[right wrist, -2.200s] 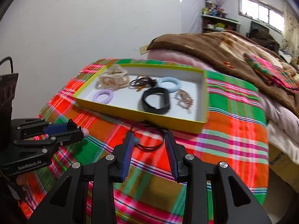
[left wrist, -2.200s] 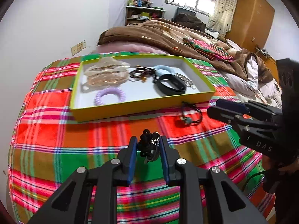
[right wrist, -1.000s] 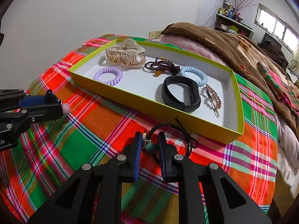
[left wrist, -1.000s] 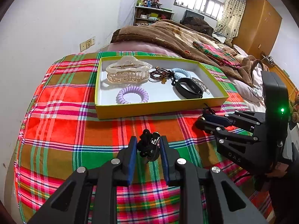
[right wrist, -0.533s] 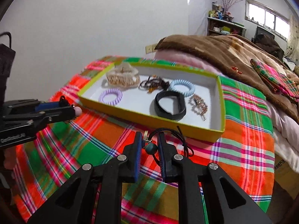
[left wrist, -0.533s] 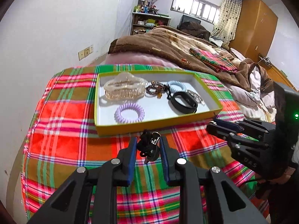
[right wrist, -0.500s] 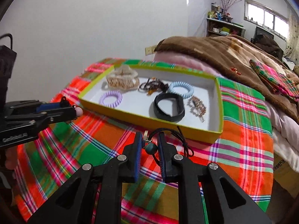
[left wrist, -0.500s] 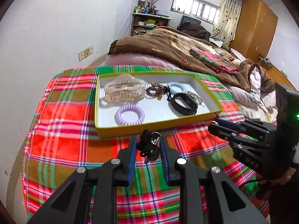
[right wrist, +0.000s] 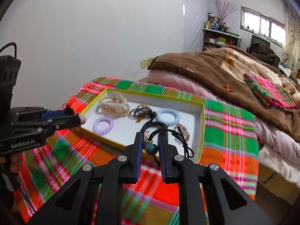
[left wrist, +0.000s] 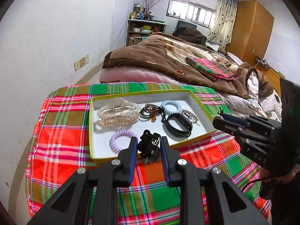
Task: Organize jewelry
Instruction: 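Carry the black clip with the left gripper while the right gripper carries the hair tie to the box, then lower the black clip into the box and open the left gripper while the right gripper releases the hair tie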
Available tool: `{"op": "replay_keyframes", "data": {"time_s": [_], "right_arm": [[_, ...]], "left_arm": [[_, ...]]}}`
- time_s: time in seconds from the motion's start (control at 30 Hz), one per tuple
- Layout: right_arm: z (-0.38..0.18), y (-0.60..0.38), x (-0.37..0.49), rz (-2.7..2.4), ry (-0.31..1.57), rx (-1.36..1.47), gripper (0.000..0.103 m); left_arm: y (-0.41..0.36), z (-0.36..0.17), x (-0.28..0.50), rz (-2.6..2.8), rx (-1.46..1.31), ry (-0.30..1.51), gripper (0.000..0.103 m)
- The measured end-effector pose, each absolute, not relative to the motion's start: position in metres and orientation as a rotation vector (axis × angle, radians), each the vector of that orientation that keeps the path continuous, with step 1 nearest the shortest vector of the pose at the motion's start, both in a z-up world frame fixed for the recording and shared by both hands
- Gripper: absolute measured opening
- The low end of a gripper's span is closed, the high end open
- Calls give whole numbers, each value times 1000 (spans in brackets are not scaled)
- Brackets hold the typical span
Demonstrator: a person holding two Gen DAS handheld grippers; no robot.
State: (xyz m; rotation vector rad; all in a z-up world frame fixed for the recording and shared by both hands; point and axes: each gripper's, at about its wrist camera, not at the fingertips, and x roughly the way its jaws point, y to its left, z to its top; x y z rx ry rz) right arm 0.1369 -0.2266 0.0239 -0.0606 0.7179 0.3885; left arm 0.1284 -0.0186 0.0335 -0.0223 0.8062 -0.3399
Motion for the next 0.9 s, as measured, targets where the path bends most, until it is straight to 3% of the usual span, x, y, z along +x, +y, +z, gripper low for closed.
{"op": "replay_keyframes", "data": {"time_s": [0.9], "right_arm": [[-18,-225,271,378,888,-97,17]], "left_arm": [[-64,-13,204,-386,-32,920,25]]}}
